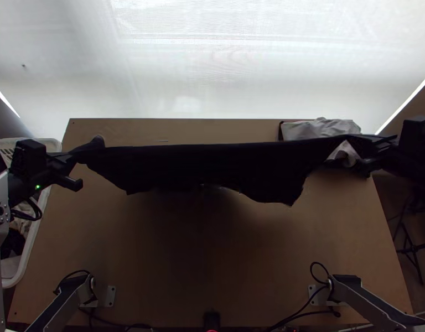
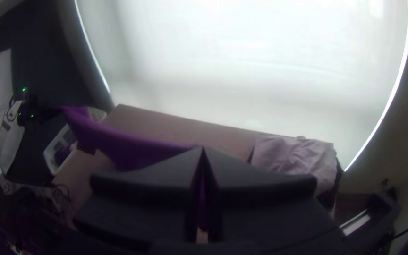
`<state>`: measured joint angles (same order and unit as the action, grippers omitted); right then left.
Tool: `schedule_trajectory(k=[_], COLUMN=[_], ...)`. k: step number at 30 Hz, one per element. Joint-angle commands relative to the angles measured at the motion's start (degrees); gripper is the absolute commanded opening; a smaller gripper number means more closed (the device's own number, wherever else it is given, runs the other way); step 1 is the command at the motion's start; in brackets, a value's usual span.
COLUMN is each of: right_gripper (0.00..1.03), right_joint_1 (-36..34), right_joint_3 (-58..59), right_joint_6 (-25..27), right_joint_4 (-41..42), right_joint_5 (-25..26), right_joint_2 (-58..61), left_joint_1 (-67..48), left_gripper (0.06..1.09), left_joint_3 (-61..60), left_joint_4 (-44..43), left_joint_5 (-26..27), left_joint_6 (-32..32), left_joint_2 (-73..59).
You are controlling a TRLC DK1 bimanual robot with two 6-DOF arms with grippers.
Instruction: Fold the t-shirt
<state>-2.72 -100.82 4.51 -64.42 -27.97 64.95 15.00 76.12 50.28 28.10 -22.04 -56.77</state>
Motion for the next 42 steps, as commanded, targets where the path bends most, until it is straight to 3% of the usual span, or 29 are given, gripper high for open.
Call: schedule_trajectory(k=[1,4,9,12,15,21,25,32,42], right_gripper=[0.03,0.03,0.03,0.03,0.03,0.03,0.03,0.03,0.03], right_joint_1=[11.8,18.2,18.8,18.5,14.7,2.2,-2.2,-4.9,-2.3], right_joint_3=[5.5,5.3,5.2,11.5,19.6,31.6,33.1,32.3,31.0], right_joint_6=[0.8,-0.3,0.9,1.2,2.7,5.8,5.8,4.5,4.0], right_joint_4=[-8.1,-9.5,-10.5,-10.4,-7.2,5.5,12.4,23.9,30.1], right_joint_5=[-4.0,-4.0,-4.4,-3.5,0.0,-0.1,-0.2,0.1,1.5], right_joint_2=[-7.6,-11.2,-15.0,-15.3,-13.4,-3.1,6.4,16.4,26.0], left_joint_1=[-1.2,-4.4,-10.5,-10.7,-8.5,-3.1,0.1,1.3,-2.9], left_gripper=[0.09,0.09,0.09,0.09,0.09,0.09,0.09,0.09,0.09], left_joint_3=[1.1,2.8,4.2,0.3,-4.7,-10.6,-15.1,-14.1,-9.1], left_joint_4=[11.2,16.0,20.5,20.3,17.9,11.9,4.3,-7.1,-9.1], left_joint_5=[5.7,6.0,6.0,5.9,5.9,6.1,6.2,6.1,6.0], left_joint_6=[-6.1,-8.5,-9.2,-9.8,-11.2,-13.1,-12.6,-9.4,-9.6], left_joint_2=[6.0,8.8,12.2,13.0,12.4,6.1,-1.6,-17.0,-27.7])
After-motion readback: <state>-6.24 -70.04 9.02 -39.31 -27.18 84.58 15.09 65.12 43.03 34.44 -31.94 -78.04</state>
